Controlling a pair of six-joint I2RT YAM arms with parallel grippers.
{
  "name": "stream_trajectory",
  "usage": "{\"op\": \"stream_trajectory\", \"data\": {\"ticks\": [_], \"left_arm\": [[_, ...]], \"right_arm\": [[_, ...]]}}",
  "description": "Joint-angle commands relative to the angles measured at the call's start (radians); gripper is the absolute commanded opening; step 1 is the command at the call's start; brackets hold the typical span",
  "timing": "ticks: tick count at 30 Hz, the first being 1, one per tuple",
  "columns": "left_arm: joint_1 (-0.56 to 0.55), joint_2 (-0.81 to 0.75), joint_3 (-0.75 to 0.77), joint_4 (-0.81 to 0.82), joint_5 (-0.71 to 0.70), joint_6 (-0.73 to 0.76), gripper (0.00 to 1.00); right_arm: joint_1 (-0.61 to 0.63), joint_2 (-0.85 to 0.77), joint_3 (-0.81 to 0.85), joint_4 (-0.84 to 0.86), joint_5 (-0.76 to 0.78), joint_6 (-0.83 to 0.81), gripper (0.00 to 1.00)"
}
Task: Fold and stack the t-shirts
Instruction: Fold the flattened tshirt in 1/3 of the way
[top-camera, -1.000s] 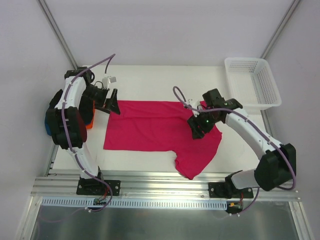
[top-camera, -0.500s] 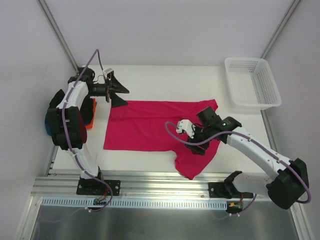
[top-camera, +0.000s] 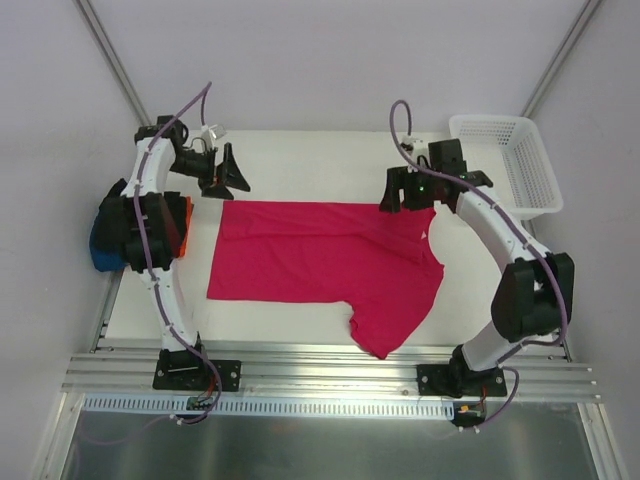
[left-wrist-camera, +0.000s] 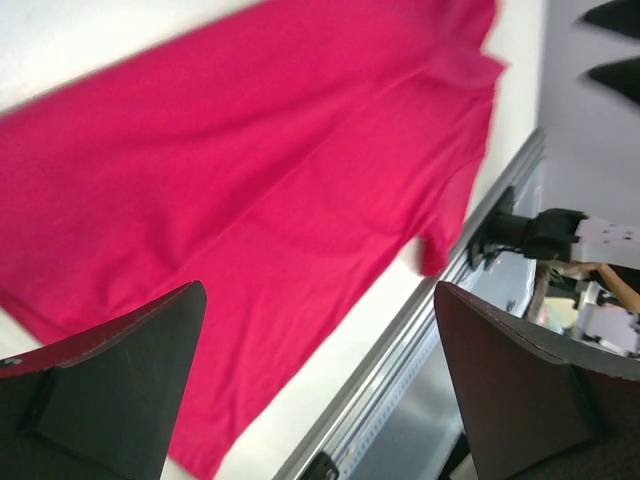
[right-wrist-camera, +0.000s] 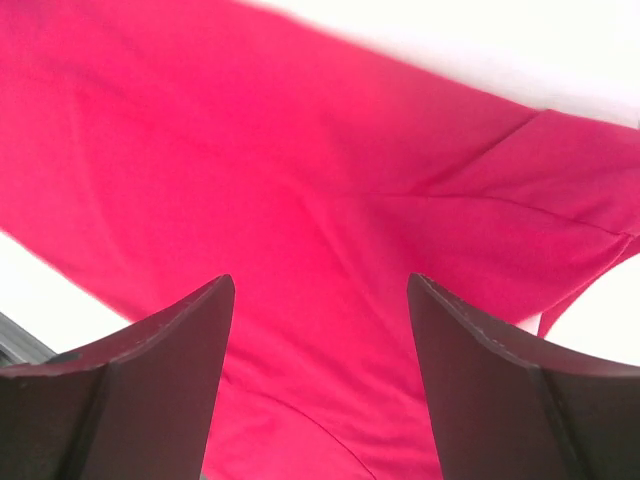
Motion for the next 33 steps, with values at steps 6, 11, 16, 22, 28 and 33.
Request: {"op": "stream_trajectory", "data": {"ticks": [6, 11, 16, 22, 28, 33], "left_arm": [[-0.042, 0.212, 0.037, -0.085, -0.155, 0.090, 0.99], [-0.104, 0.267, 0.084, -0.080, -0.189, 0.084, 0.99], [-0.141, 0.320, 0.106, -0.073, -0.220, 0.069, 0.99], [-0.142, 0.366, 0.141, -0.059, -0.255, 0.060, 0.99], [-0.142, 0.402, 0.187, -0.036, -0.293, 0.037, 0.99], [-0.170, 0.427, 0.249, -0.024, -0.303, 0.012, 0.99]], "right_arm": [[-0.078, 0.229, 0.127, -0.001, -0.094, 0.252, 0.74], [-0.091, 0.295, 0.115, -0.012, -0.120, 0.255, 0.74], [-0.103, 0.376, 0.122, -0.023, -0.113, 0.252, 0.74], [-0.134, 0.462, 0.168, -0.017, -0.074, 0.255, 0.75], [-0.152, 0.530, 0.220, -0.004, -0.077, 0.291, 0.74], [-0.166, 0.609, 0.323, 0.003, -0.087, 0.314, 0.75]]}}
